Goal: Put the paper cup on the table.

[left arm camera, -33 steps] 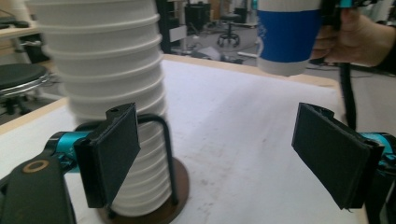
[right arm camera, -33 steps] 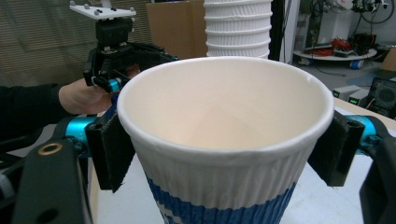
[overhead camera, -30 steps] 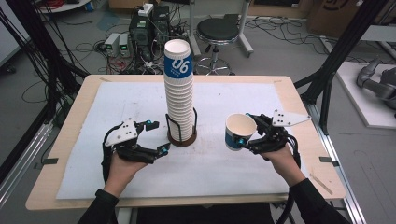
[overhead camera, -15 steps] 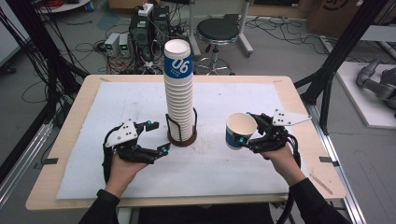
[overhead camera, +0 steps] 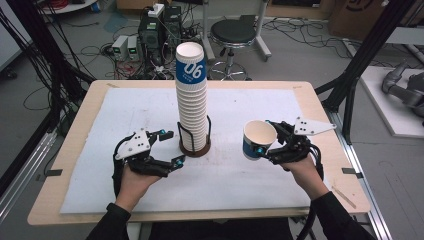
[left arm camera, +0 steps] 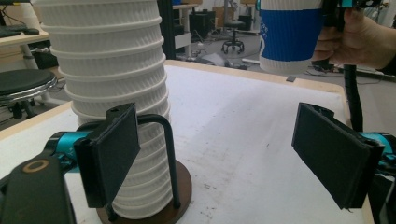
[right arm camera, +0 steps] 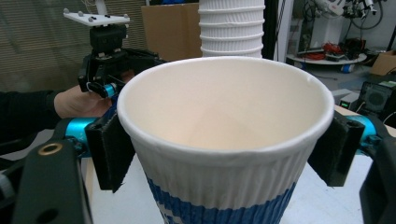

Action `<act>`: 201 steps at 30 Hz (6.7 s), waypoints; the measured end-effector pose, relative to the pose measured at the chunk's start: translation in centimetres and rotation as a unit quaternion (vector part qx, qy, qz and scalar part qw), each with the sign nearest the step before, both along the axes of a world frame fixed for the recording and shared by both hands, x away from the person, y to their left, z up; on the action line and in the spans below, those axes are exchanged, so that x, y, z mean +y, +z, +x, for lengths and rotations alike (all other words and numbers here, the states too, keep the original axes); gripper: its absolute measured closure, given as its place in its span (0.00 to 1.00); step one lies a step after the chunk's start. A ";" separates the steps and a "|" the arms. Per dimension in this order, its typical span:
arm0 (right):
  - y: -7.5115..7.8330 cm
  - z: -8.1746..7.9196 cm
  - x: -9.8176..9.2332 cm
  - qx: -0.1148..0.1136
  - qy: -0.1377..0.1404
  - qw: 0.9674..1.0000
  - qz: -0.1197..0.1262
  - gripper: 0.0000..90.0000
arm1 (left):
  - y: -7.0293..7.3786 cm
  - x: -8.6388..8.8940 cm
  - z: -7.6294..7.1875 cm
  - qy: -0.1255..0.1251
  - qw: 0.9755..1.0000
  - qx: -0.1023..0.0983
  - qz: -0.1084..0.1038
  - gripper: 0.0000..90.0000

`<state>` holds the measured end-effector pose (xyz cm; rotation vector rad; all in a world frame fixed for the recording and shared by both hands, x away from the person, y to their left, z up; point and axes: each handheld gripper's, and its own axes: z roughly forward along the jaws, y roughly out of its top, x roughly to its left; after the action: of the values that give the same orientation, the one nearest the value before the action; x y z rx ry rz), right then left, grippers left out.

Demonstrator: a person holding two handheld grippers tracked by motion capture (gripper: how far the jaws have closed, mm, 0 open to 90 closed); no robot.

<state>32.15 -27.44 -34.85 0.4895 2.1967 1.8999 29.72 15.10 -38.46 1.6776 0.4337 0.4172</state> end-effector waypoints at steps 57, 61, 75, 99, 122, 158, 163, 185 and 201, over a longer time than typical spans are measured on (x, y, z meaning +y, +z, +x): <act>-0.7 5.1 -3.3 -0.012 -0.154 0.988 0.003 0.23 | -0.3 0.5 0.2 0.010 1.000 0.013 0.002 0.17; -1.1 5.8 -3.4 -0.007 -0.173 0.985 -0.001 0.23 | -0.4 0.5 0.2 0.010 1.000 0.013 0.001 0.17; -2.1 7.5 -3.7 0.006 -0.229 0.973 -0.014 0.23 | -0.4 0.3 0.2 0.007 1.000 0.014 0.005 0.17; -5.6 9.9 -3.3 0.045 -0.294 0.955 -0.014 0.23 | -0.5 0.4 0.1 0.005 1.000 0.014 0.003 0.17; -8.8 11.5 -2.9 0.072 -0.322 0.943 -0.031 0.23 | -0.7 0.5 0.0 0.004 1.000 0.017 0.004 0.17; -8.9 11.3 -2.9 0.083 -0.341 0.932 -0.087 0.19 | -0.8 0.1 0.2 -0.008 1.000 0.022 0.007 0.17; -9.0 11.2 -2.7 0.083 -0.343 0.931 -0.099 0.16 | -0.8 0.0 0.3 -0.008 1.000 0.023 0.006 0.17; -8.2 9.8 -3.0 0.094 -0.357 0.919 -0.140 0.14 | -0.7 -0.1 0.4 -0.013 1.000 0.023 0.008 0.17; -5.6 4.6 -4.7 0.107 -0.304 0.939 -0.119 0.14 | -0.3 -0.3 0.5 -0.005 1.000 0.018 0.004 0.17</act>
<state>36.73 -32.12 -40.48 1.2071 2.0199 1.2872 30.21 14.78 -38.78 1.6966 0.4493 0.3819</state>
